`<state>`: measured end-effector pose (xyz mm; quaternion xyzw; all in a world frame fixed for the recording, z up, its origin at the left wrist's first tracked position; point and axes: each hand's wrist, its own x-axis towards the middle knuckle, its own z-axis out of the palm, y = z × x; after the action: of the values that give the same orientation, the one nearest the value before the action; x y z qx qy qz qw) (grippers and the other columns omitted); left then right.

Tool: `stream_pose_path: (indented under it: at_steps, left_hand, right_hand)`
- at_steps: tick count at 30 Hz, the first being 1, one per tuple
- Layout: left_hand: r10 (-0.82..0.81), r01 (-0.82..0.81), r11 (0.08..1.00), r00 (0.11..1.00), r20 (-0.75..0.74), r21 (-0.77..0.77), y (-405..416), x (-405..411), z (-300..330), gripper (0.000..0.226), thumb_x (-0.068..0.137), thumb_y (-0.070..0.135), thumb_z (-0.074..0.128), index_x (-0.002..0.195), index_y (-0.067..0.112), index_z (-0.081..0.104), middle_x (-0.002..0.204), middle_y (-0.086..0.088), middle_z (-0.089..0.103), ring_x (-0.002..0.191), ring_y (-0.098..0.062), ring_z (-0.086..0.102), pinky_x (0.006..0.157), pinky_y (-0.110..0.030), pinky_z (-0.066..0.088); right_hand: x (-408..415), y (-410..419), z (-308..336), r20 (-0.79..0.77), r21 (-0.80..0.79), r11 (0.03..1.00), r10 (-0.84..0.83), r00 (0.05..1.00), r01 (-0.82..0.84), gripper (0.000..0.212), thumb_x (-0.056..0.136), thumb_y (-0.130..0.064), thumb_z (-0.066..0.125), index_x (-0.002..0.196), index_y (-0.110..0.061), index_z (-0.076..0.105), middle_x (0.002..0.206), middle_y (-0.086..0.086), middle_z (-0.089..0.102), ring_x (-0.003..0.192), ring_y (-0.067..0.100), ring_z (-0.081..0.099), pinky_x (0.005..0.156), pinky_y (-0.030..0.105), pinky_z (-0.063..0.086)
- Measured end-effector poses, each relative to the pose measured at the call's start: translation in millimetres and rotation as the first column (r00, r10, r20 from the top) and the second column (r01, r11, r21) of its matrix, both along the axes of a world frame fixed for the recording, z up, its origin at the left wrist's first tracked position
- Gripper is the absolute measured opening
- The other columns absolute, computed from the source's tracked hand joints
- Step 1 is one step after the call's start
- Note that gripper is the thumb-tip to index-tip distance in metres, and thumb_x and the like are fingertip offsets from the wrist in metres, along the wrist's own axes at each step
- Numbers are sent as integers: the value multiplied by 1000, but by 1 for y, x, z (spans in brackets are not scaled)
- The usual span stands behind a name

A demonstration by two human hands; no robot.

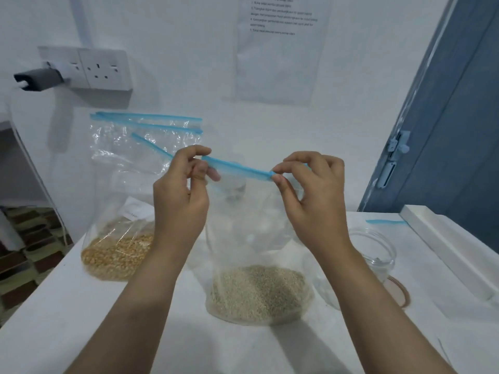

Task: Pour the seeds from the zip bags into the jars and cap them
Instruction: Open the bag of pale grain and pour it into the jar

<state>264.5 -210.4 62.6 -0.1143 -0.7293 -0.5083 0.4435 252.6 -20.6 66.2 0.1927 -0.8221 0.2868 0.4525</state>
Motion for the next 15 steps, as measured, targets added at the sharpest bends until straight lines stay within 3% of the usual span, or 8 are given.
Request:
stream_pose_path:
  at_steps: [8,13,15]
  left_hand:
    - [72,-75,980,997,22,184,-35,-17,-1,23,103,16,49,96,38,53,73,21,69,72,-5,59,75,-23,48]
    - [136,-137,948,990,25,287,-59,-28,-2,21,102,18,48,95,37,53,72,20,69,68,-6,56,74,-27,47]
    - [151,-152,942,988,27,298,-63,-30,-1,20,102,19,48,95,37,53,72,20,69,67,-6,55,74,-27,46]
  right_hand:
    - [1,12,11,-56,-51,991,-125,991,123,12,97,-30,60,100,-26,71,121,-4,59,115,31,43,91,39,35]
    - [-3,29,15,-19,-112,976,-191,981,188,14,99,-31,55,101,-25,68,110,-15,57,108,27,48,85,35,31]
    - [-1,29,13,10,-128,982,-137,991,137,13,100,-28,54,102,-24,66,103,-17,60,102,23,54,84,36,39]
